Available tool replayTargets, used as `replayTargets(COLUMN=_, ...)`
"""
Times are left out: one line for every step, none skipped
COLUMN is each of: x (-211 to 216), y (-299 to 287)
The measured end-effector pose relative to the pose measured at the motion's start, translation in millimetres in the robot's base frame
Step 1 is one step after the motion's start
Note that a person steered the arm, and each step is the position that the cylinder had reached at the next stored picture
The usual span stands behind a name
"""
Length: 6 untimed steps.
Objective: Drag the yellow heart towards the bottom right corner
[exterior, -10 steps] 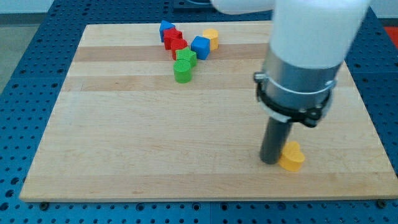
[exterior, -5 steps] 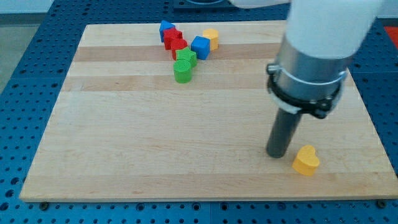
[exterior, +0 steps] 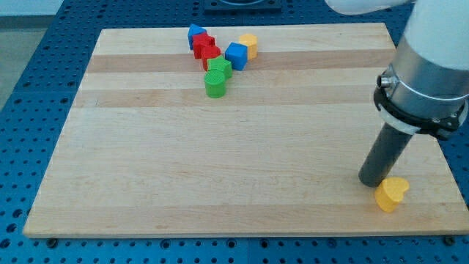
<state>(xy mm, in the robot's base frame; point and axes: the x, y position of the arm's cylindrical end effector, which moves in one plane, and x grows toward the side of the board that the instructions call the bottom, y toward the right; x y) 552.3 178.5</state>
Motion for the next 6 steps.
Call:
replayTargets(x=0, y=0)
replayTargets(x=-21, y=-28)
replayTargets(x=-93, y=-29)
replayTargets(x=-163, y=-17)
replayTargets(x=-240, y=-23)
replayTargets(x=-309, y=-30)
